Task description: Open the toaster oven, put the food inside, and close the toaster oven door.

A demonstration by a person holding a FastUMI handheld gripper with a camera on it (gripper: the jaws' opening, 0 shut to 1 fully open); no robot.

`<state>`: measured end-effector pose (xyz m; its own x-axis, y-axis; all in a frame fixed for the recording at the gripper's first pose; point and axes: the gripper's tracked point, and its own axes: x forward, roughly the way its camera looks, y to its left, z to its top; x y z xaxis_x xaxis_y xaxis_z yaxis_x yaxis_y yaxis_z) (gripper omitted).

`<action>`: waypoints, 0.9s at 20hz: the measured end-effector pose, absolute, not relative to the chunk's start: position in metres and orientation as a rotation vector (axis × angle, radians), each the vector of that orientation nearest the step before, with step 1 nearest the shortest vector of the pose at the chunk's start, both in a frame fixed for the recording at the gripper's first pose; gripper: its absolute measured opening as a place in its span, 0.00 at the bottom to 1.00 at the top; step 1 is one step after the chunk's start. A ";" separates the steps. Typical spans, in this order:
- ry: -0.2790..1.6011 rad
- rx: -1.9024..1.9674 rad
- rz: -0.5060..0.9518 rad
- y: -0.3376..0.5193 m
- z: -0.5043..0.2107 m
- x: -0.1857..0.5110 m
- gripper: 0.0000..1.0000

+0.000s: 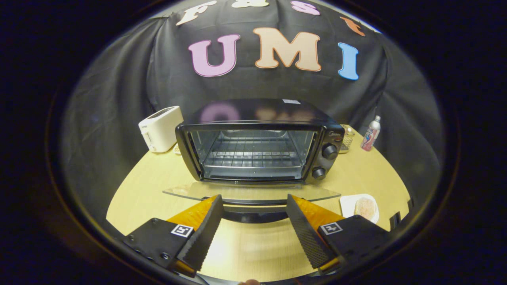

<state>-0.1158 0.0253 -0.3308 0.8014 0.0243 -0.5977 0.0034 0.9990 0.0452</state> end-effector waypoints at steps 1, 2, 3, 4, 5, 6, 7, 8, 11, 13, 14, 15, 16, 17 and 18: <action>0.645 0.045 0.011 0.025 -0.331 -0.116 1.00; 0.652 0.044 0.013 0.026 -0.332 -0.117 1.00; 0.666 0.040 0.014 0.026 -0.334 -0.119 1.00; 0.682 0.036 0.016 0.025 -0.337 -0.124 1.00; 0.698 0.034 0.017 0.026 -0.341 -0.127 1.00; 0.714 0.032 0.017 0.026 -0.346 -0.132 1.00; 0.733 0.027 0.020 0.026 -0.353 -0.137 1.00; 0.755 0.017 0.025 0.027 -0.361 -0.142 1.00; 0.850 -0.071 0.069 0.030 -0.393 -0.161 1.00; 0.873 -0.121 0.097 0.033 -0.409 -0.162 1.00; 0.884 -0.117 0.113 0.037 -0.415 -0.162 1.00; 0.901 -0.104 0.117 0.038 -0.420 -0.163 1.00; 0.913 -0.086 0.121 0.039 -0.423 -0.163 1.00; 0.914 -0.062 0.116 0.038 -0.423 -0.161 1.00; 0.903 -0.032 0.103 0.035 -0.420 -0.159 1.00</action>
<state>-0.1586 0.0348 -0.4203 0.6144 0.0762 -0.7853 -0.1028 0.9946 0.0161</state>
